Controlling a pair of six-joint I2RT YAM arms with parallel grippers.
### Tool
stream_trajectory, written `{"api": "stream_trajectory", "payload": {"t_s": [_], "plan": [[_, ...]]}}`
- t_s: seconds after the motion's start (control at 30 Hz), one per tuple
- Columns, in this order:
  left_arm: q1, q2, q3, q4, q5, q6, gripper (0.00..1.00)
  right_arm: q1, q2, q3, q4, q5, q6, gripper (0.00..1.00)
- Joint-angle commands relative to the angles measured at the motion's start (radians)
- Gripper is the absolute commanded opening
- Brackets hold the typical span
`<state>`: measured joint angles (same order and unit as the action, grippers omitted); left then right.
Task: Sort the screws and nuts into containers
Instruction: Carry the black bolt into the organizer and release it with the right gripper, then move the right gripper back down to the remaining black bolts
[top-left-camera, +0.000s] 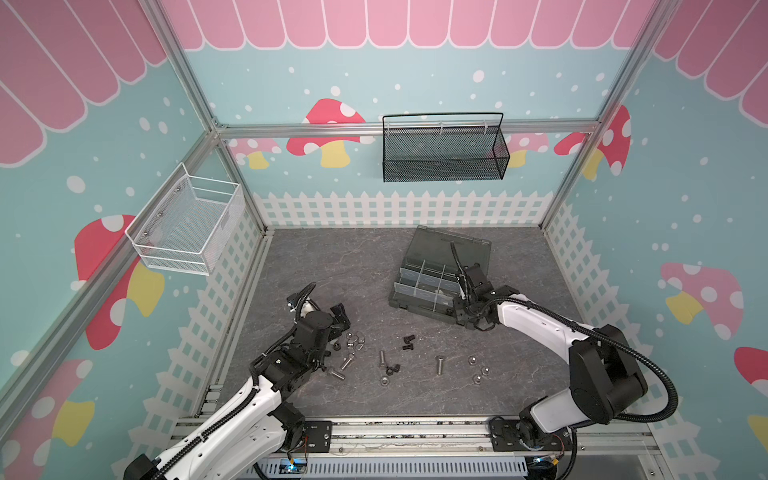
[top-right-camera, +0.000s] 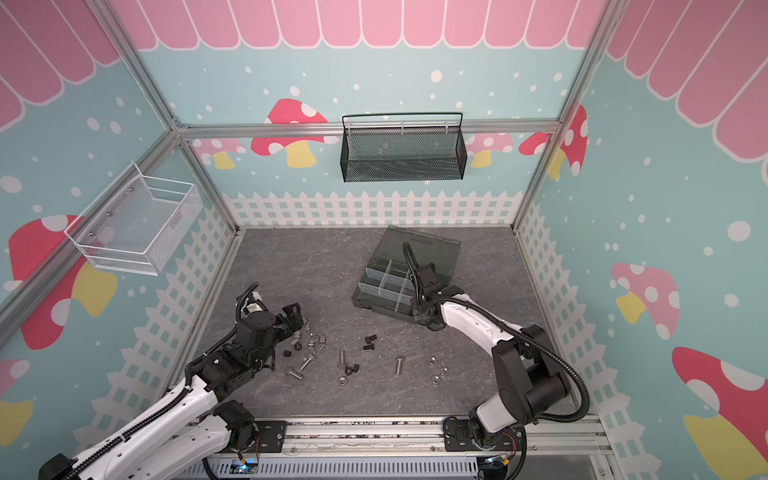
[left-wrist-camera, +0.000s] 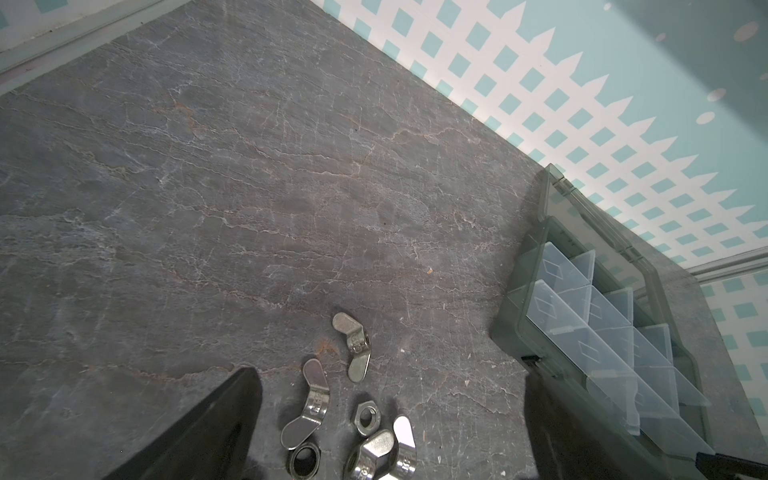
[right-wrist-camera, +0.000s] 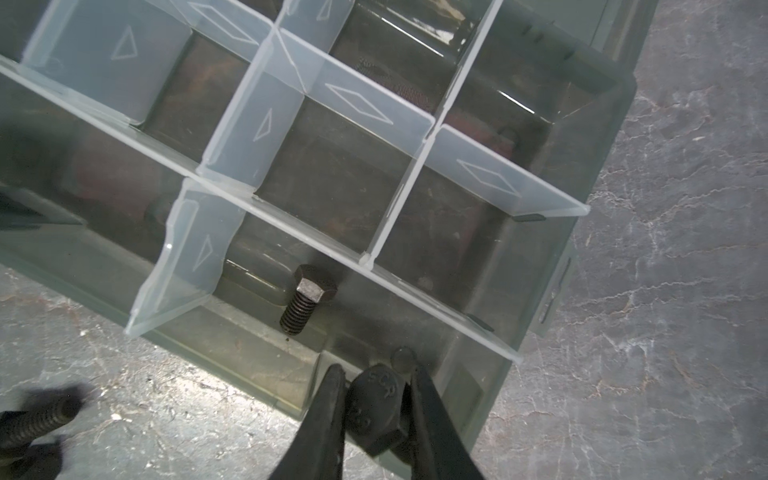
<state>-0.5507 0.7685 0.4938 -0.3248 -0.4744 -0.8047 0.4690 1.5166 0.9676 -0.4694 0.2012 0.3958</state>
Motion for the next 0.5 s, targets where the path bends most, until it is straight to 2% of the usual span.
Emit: {"api": "stream_trajectory", "payload": {"t_s": [0.0,0.2,0.47], "plan": [[0.006,-0.012,-0.009,-0.009,0.002,-0.019,0.99,-0.006,0.004,-0.012,0.011,0.019,-0.008,0.32],[0.008,-0.016,-0.009,-0.013,0.000,-0.019,0.99,-0.005,-0.020,-0.014,0.000,0.001,-0.005,0.41],[0.008,-0.015,-0.012,-0.012,-0.007,-0.031,0.99,0.027,-0.116,-0.037,-0.002,-0.066,0.017,0.43]]}}
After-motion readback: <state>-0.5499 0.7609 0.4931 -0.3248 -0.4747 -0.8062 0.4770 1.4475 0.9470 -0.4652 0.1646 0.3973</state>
